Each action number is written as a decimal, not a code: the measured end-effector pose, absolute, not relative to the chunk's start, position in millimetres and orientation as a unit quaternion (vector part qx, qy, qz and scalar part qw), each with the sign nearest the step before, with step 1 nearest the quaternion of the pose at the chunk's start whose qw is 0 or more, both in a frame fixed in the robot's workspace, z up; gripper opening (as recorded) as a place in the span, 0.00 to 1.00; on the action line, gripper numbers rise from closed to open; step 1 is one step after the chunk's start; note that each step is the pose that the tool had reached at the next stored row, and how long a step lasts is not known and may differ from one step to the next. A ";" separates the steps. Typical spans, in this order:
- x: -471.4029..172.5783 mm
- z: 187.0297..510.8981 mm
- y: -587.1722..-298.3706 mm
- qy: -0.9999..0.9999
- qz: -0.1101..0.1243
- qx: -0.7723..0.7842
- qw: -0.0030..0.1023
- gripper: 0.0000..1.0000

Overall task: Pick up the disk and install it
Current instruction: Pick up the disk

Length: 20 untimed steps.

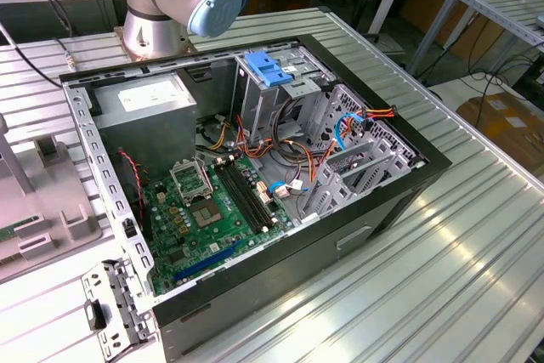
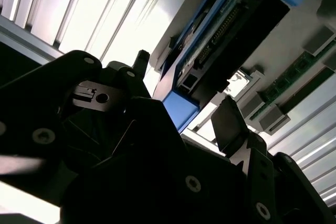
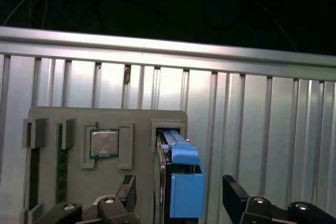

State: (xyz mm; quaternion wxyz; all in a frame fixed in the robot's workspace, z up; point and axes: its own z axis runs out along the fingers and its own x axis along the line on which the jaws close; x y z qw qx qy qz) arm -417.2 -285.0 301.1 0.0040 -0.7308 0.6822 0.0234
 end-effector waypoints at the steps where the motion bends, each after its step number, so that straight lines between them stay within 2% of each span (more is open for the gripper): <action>1: -417.3 300.1 -285.0 0.682 0.023 -0.731 0.004 0.75; 20: -418.0 280.1 -285.0 0.682 0.023 -0.731 0.004 0.75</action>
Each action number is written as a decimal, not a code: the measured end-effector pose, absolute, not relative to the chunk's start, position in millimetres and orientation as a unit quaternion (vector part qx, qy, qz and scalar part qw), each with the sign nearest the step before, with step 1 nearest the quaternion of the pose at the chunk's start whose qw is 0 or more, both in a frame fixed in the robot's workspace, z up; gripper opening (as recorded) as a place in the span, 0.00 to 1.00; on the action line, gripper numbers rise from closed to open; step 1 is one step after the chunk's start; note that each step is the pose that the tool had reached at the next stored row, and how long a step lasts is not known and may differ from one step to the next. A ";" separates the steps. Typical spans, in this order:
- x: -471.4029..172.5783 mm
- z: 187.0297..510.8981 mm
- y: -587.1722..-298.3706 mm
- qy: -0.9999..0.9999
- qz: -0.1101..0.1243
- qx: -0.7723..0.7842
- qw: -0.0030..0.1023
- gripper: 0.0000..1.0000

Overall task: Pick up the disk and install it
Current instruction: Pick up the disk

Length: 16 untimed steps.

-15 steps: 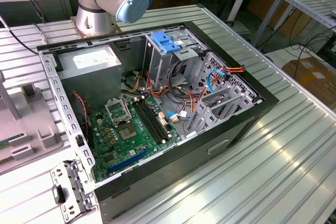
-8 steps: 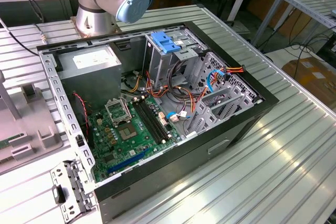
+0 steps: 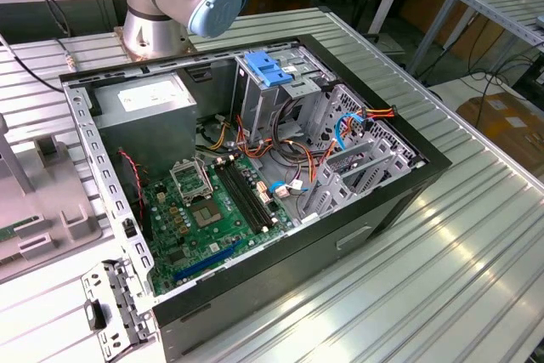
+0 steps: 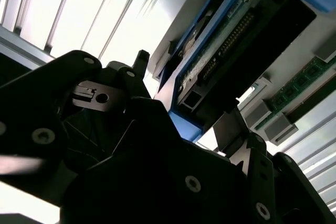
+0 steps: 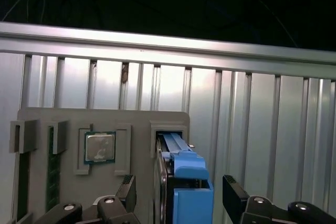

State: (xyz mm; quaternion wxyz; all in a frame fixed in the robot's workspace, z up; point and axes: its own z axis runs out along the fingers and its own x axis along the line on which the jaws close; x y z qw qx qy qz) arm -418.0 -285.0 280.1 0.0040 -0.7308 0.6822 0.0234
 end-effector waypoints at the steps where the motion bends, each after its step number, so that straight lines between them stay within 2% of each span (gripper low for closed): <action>1: -418.0 279.1 -285.0 0.682 0.023 -0.731 0.004 0.75; 16: -418.0 276.3 -285.0 0.682 0.023 -0.731 0.004 0.75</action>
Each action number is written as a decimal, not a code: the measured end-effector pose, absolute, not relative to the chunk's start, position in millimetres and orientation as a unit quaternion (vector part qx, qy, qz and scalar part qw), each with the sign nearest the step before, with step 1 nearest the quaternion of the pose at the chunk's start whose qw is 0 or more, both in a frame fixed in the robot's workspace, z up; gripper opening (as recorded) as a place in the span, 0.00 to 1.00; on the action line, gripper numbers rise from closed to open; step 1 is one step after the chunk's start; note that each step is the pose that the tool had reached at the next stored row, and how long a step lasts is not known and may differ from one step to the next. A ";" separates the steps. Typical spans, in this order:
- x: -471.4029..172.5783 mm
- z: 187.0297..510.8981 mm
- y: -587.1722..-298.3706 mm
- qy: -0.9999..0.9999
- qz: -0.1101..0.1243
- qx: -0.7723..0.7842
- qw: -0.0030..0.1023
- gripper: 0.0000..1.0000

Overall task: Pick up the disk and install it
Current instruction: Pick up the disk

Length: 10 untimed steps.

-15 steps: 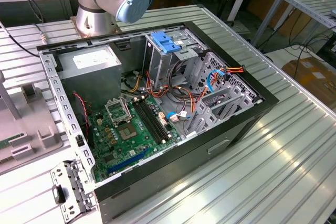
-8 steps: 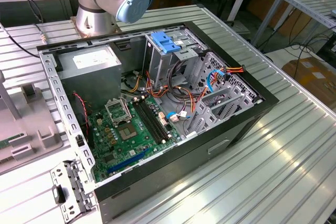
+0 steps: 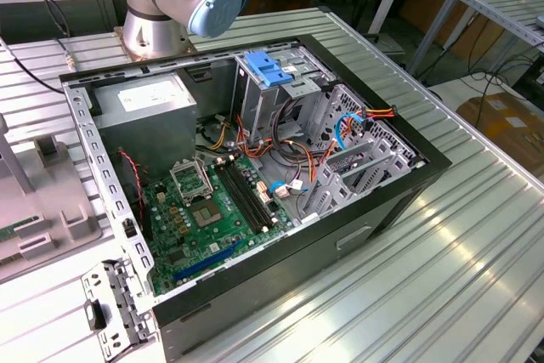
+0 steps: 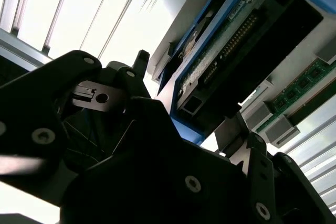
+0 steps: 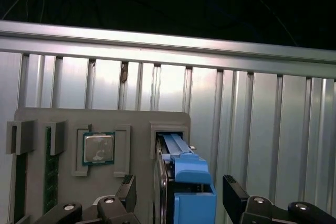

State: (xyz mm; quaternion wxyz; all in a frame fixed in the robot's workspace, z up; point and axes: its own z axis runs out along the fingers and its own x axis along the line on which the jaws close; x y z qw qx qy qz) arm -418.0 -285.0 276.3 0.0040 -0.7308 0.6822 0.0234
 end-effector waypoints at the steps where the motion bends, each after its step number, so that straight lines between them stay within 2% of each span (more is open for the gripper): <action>1: -418.0 276.3 -285.0 0.682 0.023 -0.731 0.004 0.75; 2: -418.0 276.3 -285.0 0.682 0.023 -0.731 0.004 0.74; 3: -418.0 276.3 -285.0 0.682 0.023 -0.731 0.004 0.67; 4: -418.0 276.3 -285.0 0.682 0.023 -0.731 0.004 0.67; 9: -418.0 276.2 -285.0 0.682 0.023 -0.731 0.004 0.37; 10: -418.0 276.2 -285.0 0.682 0.023 -0.731 0.004 0.37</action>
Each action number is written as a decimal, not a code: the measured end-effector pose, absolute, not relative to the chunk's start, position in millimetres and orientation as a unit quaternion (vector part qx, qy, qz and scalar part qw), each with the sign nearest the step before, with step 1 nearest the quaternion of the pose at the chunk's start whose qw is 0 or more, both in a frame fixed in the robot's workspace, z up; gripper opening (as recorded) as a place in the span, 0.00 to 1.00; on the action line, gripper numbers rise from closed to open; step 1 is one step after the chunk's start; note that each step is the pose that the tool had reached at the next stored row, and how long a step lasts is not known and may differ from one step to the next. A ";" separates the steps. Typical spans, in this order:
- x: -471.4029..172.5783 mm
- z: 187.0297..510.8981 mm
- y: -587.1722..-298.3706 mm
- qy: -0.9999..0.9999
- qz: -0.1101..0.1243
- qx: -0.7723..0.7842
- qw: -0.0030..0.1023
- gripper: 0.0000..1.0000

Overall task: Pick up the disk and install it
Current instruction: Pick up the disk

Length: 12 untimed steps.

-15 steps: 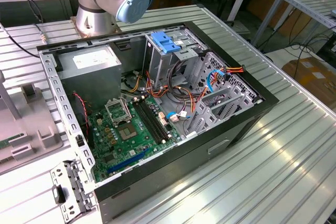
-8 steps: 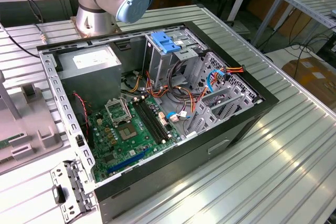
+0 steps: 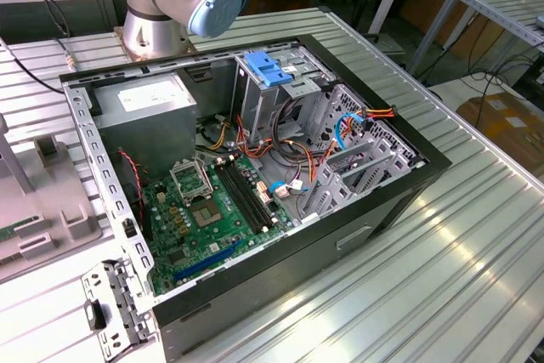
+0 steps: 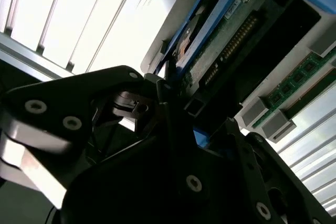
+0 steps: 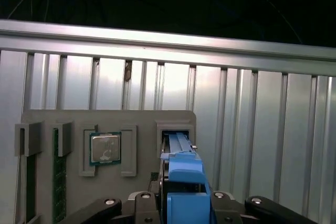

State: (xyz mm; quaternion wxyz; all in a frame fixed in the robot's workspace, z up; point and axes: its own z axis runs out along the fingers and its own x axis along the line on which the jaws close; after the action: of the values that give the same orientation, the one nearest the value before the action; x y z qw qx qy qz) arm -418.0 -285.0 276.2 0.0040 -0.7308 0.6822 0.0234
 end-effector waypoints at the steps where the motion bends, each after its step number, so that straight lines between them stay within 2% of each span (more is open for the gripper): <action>1: -418.0 276.2 -285.0 0.682 0.023 -0.731 0.004 0.37; 12: -418.0 276.2 -285.0 0.682 0.023 -0.731 0.004 0.37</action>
State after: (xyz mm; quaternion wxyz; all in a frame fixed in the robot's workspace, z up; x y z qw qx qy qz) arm -418.0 -285.0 276.2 0.0040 -0.7308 0.6822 0.0234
